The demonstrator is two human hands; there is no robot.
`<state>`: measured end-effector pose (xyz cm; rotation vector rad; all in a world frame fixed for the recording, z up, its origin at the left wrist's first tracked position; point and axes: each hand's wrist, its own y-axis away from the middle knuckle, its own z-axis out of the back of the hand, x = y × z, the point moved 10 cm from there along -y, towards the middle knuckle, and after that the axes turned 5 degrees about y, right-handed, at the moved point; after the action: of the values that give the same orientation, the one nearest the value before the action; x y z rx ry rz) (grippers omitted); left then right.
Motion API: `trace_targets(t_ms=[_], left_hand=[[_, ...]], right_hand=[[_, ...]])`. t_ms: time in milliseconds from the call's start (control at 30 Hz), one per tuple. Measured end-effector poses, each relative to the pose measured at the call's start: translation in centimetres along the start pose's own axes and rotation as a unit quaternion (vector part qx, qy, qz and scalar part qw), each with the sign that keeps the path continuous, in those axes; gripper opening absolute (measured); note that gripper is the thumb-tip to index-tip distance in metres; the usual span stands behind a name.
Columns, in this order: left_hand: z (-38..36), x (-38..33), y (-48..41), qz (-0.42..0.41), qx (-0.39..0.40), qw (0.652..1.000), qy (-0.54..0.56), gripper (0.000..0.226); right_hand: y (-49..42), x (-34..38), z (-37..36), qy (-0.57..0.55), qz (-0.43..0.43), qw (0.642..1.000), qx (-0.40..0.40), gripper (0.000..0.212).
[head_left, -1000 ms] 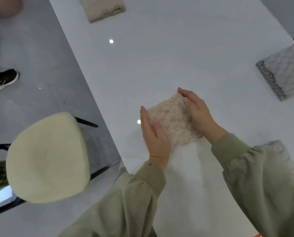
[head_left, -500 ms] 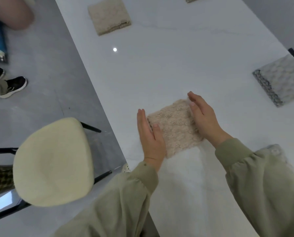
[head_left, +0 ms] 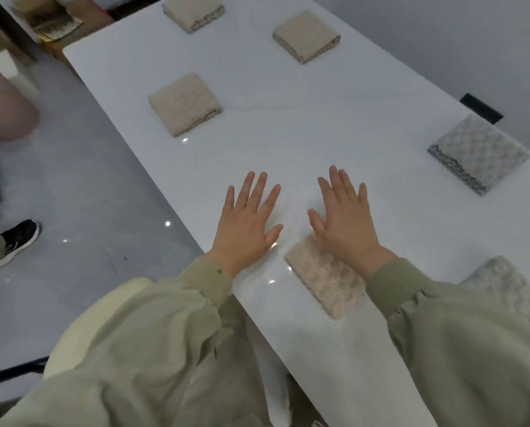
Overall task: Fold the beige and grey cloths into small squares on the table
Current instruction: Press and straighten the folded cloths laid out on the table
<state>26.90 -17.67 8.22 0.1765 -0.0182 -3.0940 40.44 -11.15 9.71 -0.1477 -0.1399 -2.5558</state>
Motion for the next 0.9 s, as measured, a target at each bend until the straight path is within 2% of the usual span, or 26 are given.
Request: trace_targets(t_ms=[133,267,433,767,900], left_hand=[[0.9,4.7,-3.3,-0.031,0.045,0.998,-0.012,0.068],[1.7,8.9,-5.8,-0.081,0.068,0.994,-0.035,0.068],[3.0,12.3,-8.3,-0.099,0.039,0.994,-0.036,0.067],[1.2,14.0,-11.9,-0.117,0.06,0.991,0.002,0.066],[0.8,16.0,-13.9,-0.149,0.06,0.987,0.006,0.063]], right_hand=[[-3.5,2.4,-0.4,0.011,-0.079,0.997,0.002,0.063],[-6.4,5.1,-0.5,0.005,-0.138,0.99,-0.007,0.072],[-8.9,7.4,-0.4,0.012,-0.159,0.987,0.007,0.073],[-12.3,7.6,-1.8,-0.028,-0.197,0.98,0.004,0.071],[-13.9,8.7,-2.7,-0.063,-0.22,0.973,-0.005,0.073]])
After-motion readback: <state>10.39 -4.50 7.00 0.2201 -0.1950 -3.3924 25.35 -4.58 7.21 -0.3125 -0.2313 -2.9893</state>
